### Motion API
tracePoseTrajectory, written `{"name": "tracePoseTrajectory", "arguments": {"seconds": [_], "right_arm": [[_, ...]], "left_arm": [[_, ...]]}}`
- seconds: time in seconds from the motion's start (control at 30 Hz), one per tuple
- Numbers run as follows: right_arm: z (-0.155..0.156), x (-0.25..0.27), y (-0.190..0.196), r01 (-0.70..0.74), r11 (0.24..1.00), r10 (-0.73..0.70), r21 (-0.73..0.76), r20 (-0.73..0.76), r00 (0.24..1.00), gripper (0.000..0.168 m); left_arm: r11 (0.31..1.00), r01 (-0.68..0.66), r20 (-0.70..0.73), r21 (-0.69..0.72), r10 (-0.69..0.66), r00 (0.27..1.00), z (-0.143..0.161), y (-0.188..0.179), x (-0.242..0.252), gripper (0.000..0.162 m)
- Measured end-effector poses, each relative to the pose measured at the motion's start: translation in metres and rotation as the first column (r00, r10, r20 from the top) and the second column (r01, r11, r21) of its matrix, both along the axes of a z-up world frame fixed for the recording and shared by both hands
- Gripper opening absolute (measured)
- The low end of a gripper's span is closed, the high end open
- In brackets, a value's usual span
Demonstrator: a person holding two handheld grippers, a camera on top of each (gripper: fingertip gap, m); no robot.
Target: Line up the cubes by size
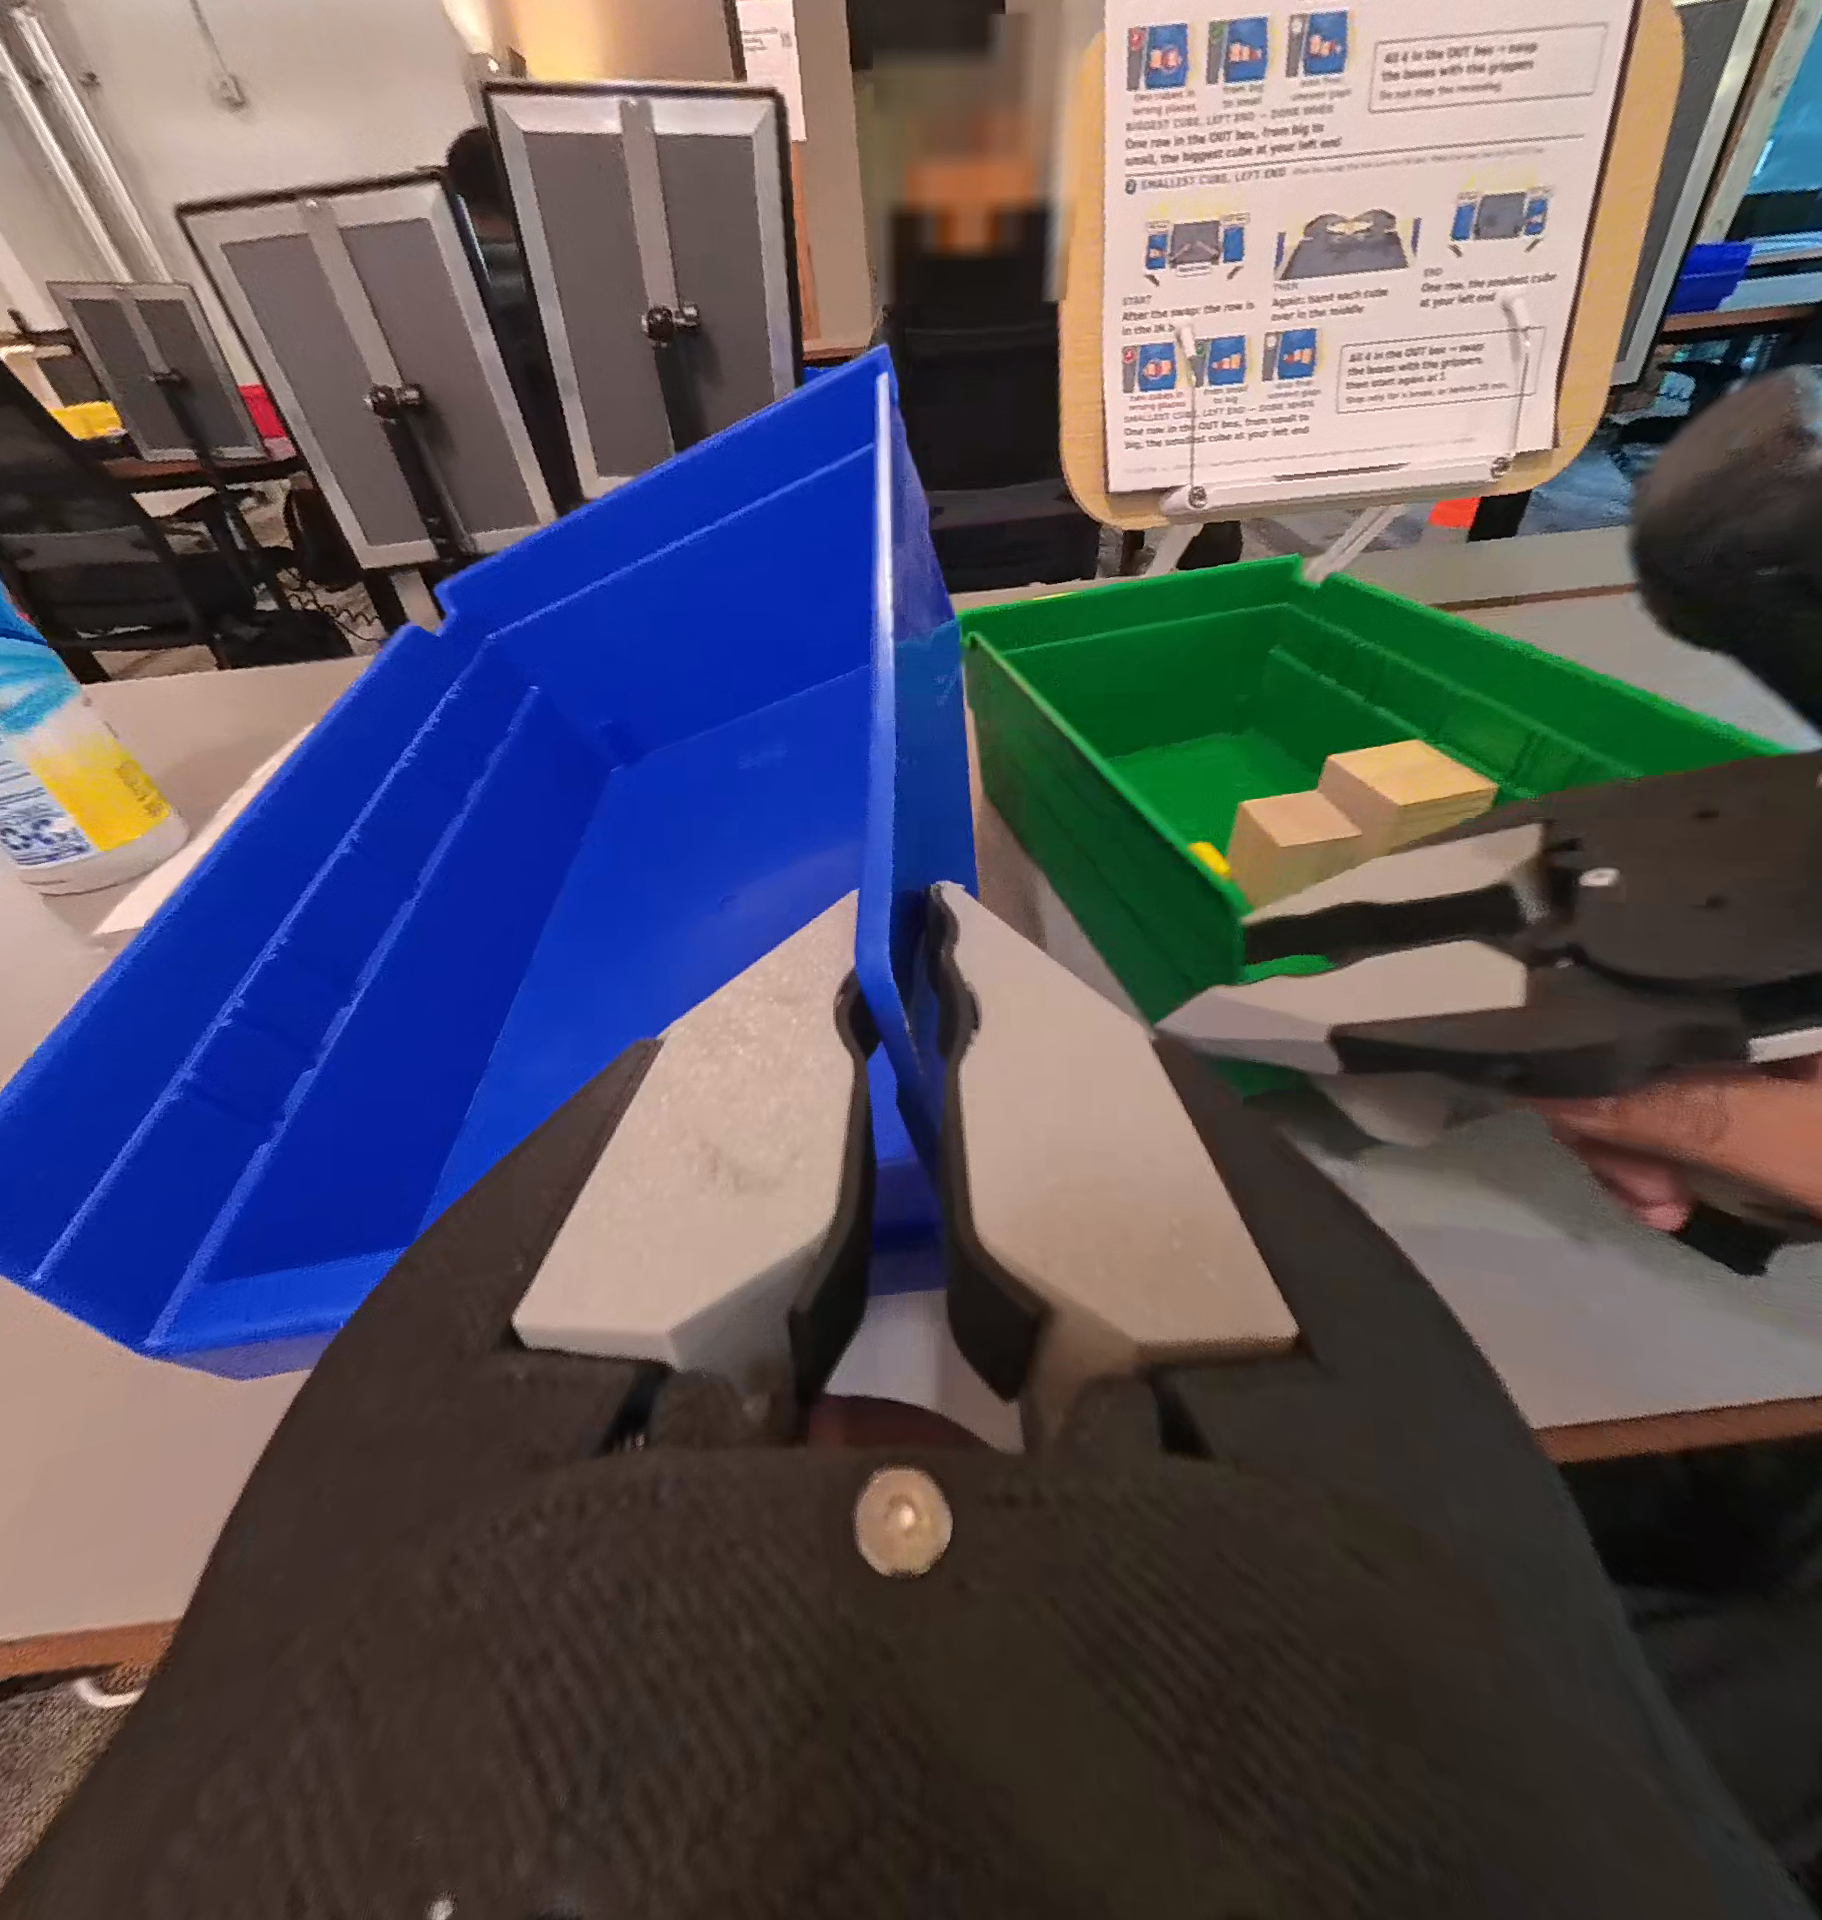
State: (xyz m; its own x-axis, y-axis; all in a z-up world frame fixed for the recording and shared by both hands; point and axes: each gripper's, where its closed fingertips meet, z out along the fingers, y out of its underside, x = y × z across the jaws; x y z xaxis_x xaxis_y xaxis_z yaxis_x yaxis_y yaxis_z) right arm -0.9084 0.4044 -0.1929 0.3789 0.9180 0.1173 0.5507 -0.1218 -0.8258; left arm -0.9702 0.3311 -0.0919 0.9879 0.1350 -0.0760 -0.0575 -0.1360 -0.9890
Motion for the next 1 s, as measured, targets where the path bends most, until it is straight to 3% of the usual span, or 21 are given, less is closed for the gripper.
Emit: {"name": "tracePoseTrajectory", "arguments": {"seconds": [0.1, 0.2, 0.33, 0.47, 0.77, 1.0], "right_arm": [[0.026, -0.021, -0.025, -0.080, 0.996, 0.082, 0.037, -0.042, 0.996, 0.034], [0.059, -0.004, -0.041, -0.163, 0.979, 0.174, 0.123, -0.077, 0.982, 0.043], [0.095, 0.058, -0.040, -0.216, 0.958, 0.244, 0.187, -0.139, 0.960, 0.056], [0.112, 0.146, 0.001, -0.120, 0.960, 0.165, 0.253, -0.165, 0.972, 0.060], [0.095, 0.359, 0.089, 0.182, 0.957, -0.157, 0.226, -0.124, 0.980, 0.065], [0.109, 0.462, 0.085, 0.303, 0.935, -0.249, 0.186, -0.264, 0.932, 0.066]], "left_arm": [[1.000, -0.014, -0.023, 0.002, 0.014, 1.000, 0.006, -0.006, -0.005, 0.003], [1.000, -0.017, -0.042, 0.019, 0.018, 0.999, 0.014, -0.013, -0.006, 0.003], [0.999, 0.016, -0.069, 0.047, -0.013, 0.998, 0.030, -0.022, 0.005, 0.003], [0.993, 0.091, -0.111, 0.080, -0.081, 0.990, 0.055, -0.023, 0.036, 0.002], [0.905, 0.416, -0.229, 0.088, -0.388, 0.892, 0.103, 0.019, 0.194, 0.002], [0.768, 0.640, -0.257, 0.008, -0.617, 0.744, 0.081, 0.071, 0.348, 0.003]]}}
